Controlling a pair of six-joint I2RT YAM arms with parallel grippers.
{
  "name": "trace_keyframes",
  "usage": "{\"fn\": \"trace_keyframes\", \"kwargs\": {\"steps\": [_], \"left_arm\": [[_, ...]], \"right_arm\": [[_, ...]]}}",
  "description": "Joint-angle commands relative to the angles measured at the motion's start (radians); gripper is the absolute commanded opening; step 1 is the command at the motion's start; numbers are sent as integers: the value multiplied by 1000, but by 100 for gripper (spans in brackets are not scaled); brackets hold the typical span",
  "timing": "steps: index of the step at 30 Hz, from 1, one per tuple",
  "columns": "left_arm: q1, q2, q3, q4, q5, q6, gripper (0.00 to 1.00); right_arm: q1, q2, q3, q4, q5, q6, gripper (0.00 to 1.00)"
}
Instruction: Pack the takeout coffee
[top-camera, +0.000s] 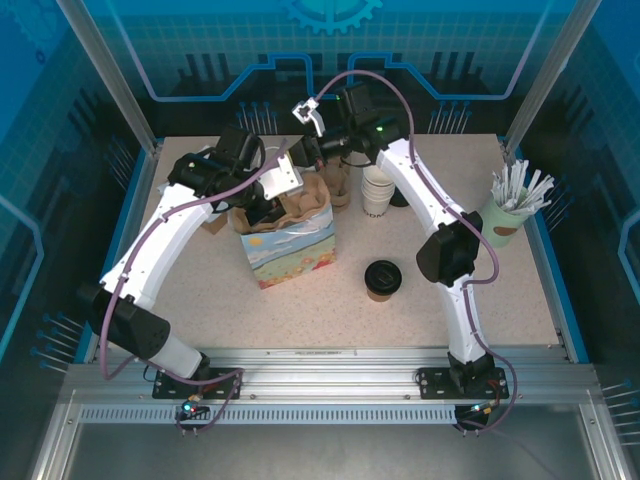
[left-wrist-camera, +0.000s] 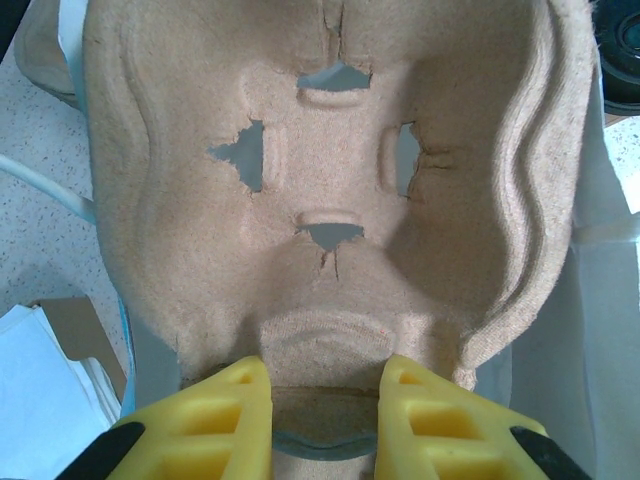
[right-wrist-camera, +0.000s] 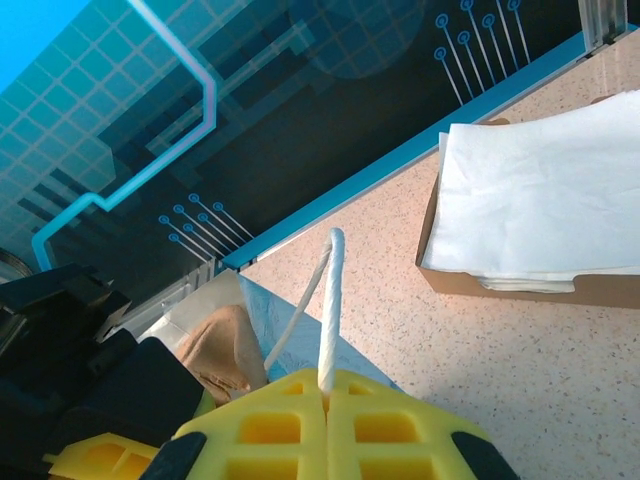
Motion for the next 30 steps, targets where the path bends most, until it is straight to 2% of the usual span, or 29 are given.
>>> {"fn": "trace_keyframes", "kwargs": {"steps": [1,17,30], "left_arm": [[9,-33,-15,-42,24,-10,23],[10,-40,-41,-48,49,-9,23],[17,-8,-27,-45,10,-21,23]], "right_arm": [[-7,13,46,34,11,50,2],[-27,34,110,41,50,114,0],[-32,40,118,-8,57,94,1]]}}
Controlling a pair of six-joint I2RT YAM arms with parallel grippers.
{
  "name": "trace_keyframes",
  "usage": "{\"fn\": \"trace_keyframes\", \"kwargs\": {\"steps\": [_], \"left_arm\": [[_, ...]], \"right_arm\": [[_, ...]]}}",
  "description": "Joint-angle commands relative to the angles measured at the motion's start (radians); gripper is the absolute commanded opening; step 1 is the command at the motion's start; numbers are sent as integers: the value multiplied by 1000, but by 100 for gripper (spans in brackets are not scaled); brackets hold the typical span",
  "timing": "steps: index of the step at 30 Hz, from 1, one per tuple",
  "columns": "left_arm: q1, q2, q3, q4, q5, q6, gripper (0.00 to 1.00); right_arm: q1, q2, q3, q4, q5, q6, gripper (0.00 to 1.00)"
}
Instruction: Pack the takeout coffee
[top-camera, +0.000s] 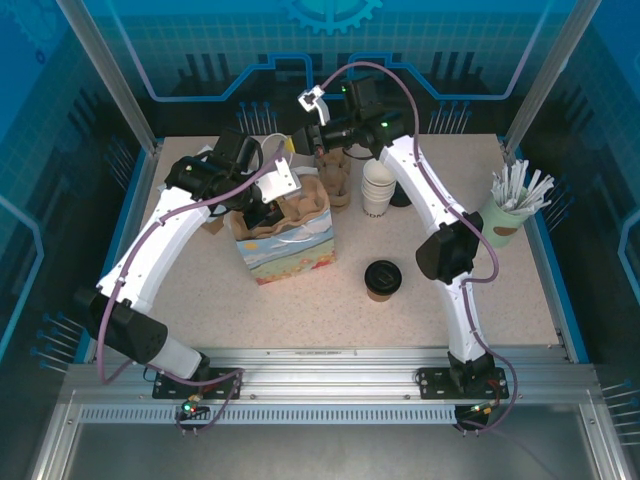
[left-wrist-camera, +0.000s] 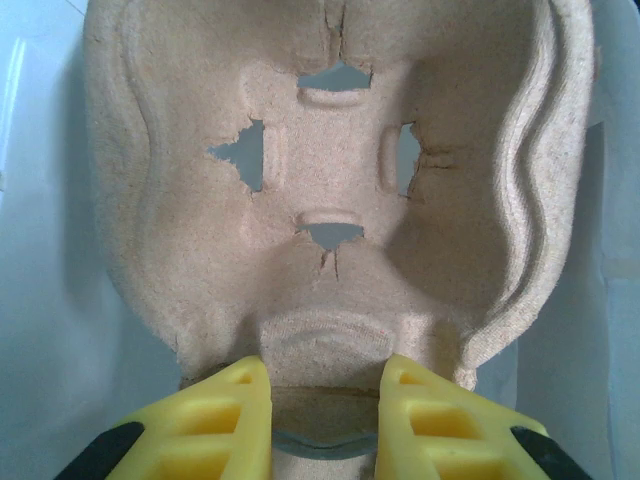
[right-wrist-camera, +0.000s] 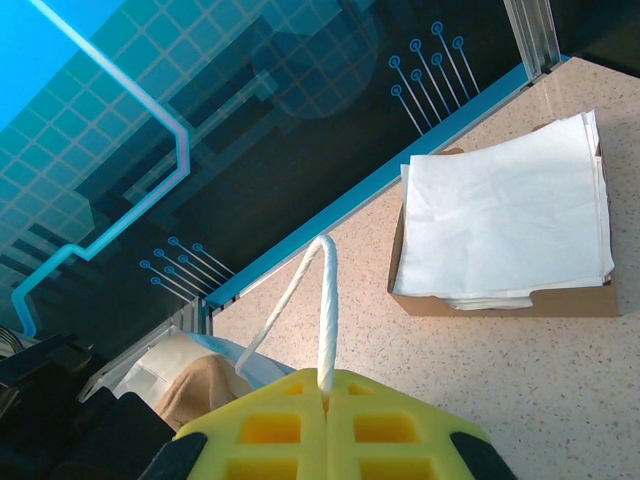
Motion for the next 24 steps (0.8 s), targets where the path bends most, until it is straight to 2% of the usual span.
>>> {"fn": "trace_keyframes", "kwargs": {"steps": [1,14,20,24], "left_arm": [[14,12,1,-37,-9,-20,23],[29,11,-17,-40,-25,-6,23],[30,25,-17,-39,-24,-11,23],[30,30,-16,-41,-21,-12,23]], "right_arm": [[-10,14,36,-32,6,-14,1],[-13,19,35,-76,46,-40,6],[-13,13,37,-87,58,-39,20],[-23,-5,37,-97,67,-36,33]]}}
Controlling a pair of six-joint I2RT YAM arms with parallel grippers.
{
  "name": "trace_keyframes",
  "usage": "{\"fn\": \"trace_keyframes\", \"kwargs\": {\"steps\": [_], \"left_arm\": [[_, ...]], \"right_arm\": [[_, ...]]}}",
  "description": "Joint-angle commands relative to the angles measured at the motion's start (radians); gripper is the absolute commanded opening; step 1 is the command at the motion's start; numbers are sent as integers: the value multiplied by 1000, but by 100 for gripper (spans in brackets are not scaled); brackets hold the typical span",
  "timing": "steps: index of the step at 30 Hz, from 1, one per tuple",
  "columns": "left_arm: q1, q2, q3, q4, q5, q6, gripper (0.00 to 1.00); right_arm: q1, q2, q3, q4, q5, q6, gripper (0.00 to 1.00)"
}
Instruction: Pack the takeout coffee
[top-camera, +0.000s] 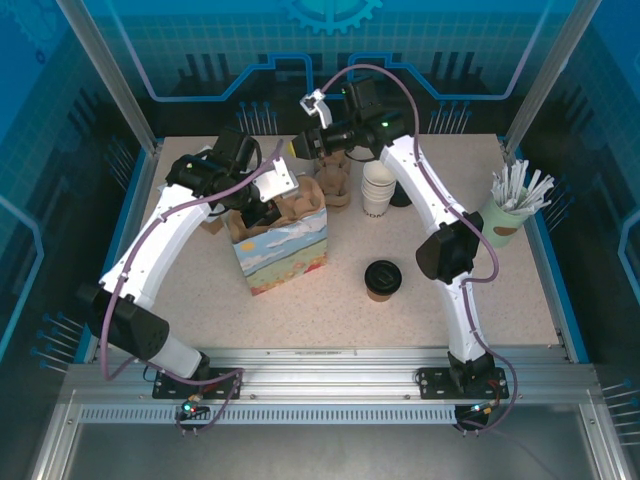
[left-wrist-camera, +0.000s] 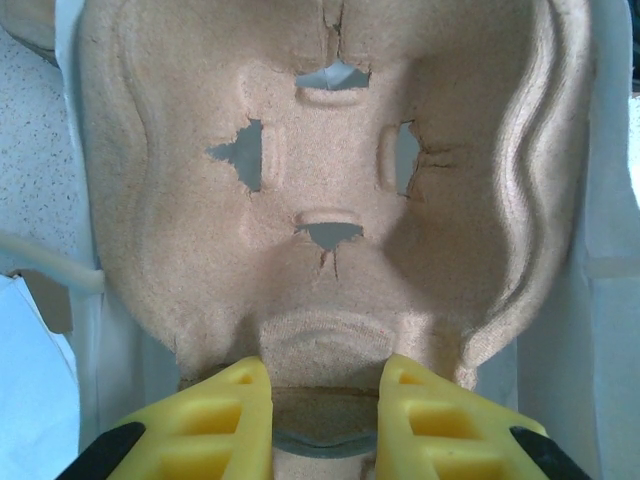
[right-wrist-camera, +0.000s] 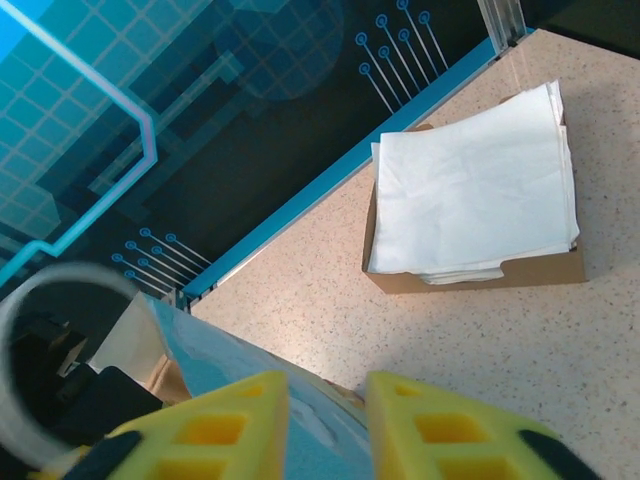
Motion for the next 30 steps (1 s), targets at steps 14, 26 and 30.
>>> {"fn": "trace_keyframes", "kwargs": {"steps": [14,26,30], "left_arm": [[23,-42,-54,-11,-17,-30,23],[40,-70,-106,15,28,-57,23],[42,-84,-113,22,34,-57,23]], "right_arm": [[-54,-280,-319,42,183,44,54],[-50,-490,-655,139,257,34,56],[-40,-500,-686,129,266,21,57]]}}
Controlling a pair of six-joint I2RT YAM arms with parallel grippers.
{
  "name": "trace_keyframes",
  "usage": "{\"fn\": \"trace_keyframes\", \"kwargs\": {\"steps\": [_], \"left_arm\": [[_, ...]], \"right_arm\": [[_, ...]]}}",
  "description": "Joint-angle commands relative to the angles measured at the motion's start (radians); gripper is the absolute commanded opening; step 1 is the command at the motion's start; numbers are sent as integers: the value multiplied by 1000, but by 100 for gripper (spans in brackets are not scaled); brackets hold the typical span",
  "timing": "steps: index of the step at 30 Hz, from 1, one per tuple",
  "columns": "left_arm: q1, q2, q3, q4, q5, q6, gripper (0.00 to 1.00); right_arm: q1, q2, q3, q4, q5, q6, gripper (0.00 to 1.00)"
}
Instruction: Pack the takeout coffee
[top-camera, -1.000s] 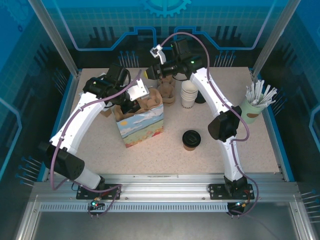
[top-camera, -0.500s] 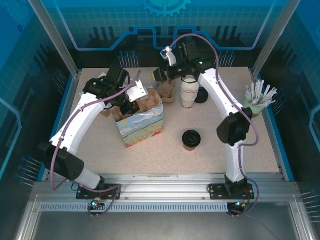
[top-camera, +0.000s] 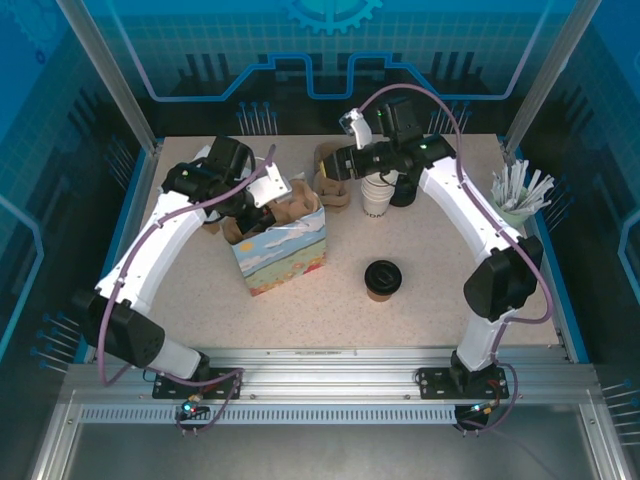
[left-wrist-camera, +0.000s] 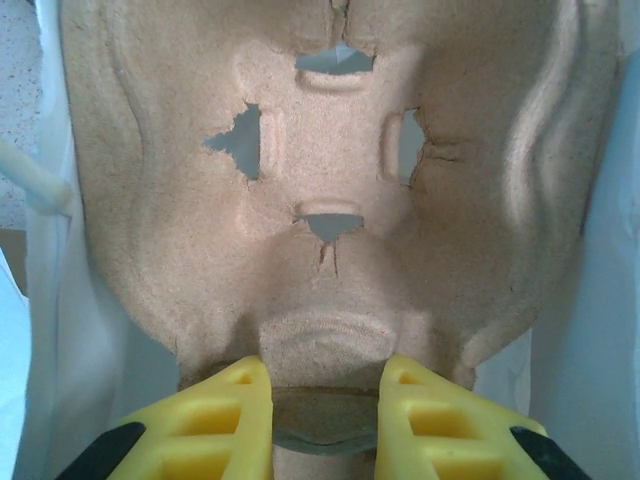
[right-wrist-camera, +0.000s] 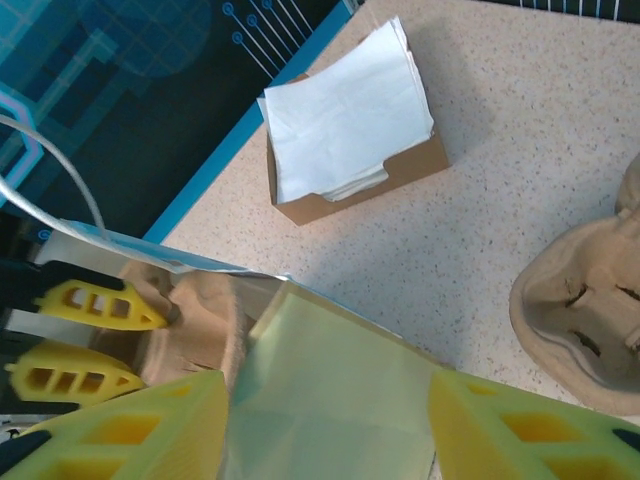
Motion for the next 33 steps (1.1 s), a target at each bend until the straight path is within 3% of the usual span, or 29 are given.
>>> {"fn": "trace_keyframes", "kwargs": {"steps": [1,12,33], "left_arm": [[12,-30,-14,-16,27,-22,23],[32,-86,-66,30,87,-38,23],[50,-81,-154,42,52,-58,23]], "right_arm": [[10,-32,-33,16,19,-16,57],[15,-47,-67,12,27,-25,58],[20,-60,-113,22,34,-28,59]]}}
